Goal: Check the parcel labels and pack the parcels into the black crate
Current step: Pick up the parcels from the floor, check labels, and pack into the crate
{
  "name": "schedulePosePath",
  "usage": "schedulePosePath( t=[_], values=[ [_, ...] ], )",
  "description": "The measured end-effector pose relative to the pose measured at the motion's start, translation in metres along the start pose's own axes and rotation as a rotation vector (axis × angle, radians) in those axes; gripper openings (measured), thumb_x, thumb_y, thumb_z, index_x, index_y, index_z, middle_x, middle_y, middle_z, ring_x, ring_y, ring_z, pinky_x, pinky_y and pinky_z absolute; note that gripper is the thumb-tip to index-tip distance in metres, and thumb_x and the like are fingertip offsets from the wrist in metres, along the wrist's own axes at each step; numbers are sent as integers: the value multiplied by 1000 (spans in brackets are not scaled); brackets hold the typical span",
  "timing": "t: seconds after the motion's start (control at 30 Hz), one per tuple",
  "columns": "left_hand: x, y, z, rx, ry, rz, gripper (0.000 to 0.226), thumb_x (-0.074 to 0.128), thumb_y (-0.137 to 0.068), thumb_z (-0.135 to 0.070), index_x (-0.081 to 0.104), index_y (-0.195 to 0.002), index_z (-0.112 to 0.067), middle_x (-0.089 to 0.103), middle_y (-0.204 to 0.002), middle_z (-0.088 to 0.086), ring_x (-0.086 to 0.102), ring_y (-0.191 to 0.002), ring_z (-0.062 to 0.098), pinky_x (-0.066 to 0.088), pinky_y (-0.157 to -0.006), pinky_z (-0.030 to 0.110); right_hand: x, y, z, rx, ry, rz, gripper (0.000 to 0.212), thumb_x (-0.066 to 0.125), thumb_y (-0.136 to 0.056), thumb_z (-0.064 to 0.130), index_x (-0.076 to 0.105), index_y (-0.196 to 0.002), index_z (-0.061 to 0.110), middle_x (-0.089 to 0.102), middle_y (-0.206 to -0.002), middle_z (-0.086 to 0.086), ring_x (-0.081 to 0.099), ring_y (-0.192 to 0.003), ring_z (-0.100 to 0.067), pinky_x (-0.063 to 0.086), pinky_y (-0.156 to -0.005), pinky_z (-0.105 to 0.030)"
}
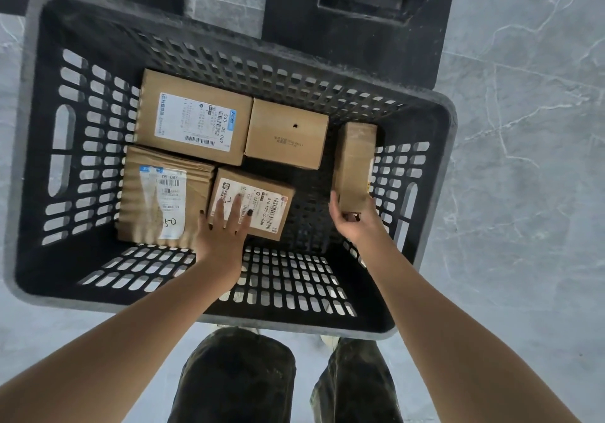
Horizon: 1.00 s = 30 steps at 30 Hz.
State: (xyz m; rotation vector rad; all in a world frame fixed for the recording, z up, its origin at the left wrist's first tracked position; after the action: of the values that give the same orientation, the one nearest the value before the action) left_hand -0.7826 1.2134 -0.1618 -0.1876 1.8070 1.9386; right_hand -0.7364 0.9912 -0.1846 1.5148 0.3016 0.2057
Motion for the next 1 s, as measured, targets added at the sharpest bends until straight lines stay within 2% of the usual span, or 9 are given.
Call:
schedulePosePath(
  t=[0.1,0.2,0.33,0.47,0.57,0.63,0.73,0.9,1.0],
  values=[
    [-1,0,-2,6,26,4,95,52,-88,-18,-23,-145,-22,-45,-142,14,-23,-140,37,0,-117,53,2,20,-12,33,111,79,57,76,-78,23,45,-125,14,53,-115,-23,57,-102,-45,58,-70,-52],
    [-3,2,-4,-2,58,8,96,54,-88,-19,-22,-145,-19,-45,-142,16,-23,-140,37,-1,-116,52,1,21,-19,21,56,180,54,74,-79,37,47,-125,26,58,-122,0,61,-110,-17,57,-83,-34],
    [-9,5,-8,-13,75,12,94,54,-90,-24,-19,-146,-15,-43,-143,18,-21,-141,36,2,-117,51,4,28,-18,-33,112,318,31,67,-87,13,53,-114,15,50,-127,-17,51,-109,-35,46,-100,-50],
    [-19,9,-14,-23,140,29,87,52,-91,-24,-12,-148,-10,-33,-148,20,-17,-142,36,5,-117,50,9,30,-20,-46,85,329,22,62,-88,5,54,-107,10,52,-120,-24,41,-124,-44,36,-102,-64],
    [-51,14,-26,33,267,-177,69,49,-92,-26,11,-148,-10,0,-156,18,4,-145,33,17,-116,47,6,29,-23,-49,258,350,39,62,-78,-7,55,-112,12,55,-125,-19,47,-123,-40,41,-99,-62],
    [-81,16,-37,133,529,-328,61,49,-92,-23,21,-146,-15,20,-153,9,23,-140,26,30,-111,42,4,28,-27,-127,452,346,52,64,-72,-10,55,-118,13,56,-127,-12,51,-121,-32,43,-101,-57],
    [-119,10,-55,295,876,-347,62,45,-95,-22,15,-149,-22,21,-154,0,31,-136,20,37,-106,38,7,26,-38,-44,273,448,45,56,-82,-1,50,-125,11,60,-121,-11,55,-118,-30,49,-94,-49],
    [-138,-7,-83,374,609,-287,67,45,-94,-21,8,-150,-20,6,-158,3,11,-145,24,25,-114,48,17,20,-36,-134,435,524,33,42,-93,6,46,-125,11,57,-114,-8,51,-116,-24,41,-102,-41],
    [-131,-15,-71,281,326,-322,65,51,-91,-23,19,-147,-16,9,-157,10,7,-145,28,17,-116,49,17,-7,-24,-118,660,181,35,49,-95,14,43,-130,7,53,-130,-11,50,-124,-27,44,-102,-37]
  ],
)
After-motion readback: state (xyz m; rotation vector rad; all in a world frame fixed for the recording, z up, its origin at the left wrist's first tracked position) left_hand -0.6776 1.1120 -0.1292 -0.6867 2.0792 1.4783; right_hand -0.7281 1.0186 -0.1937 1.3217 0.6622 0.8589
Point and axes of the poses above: each hand's wrist, its own y-axis away from the middle knuckle, its own x-axis out of the palm, z = x × y, the point moved 8 cm from there along -y, towards the middle knuckle
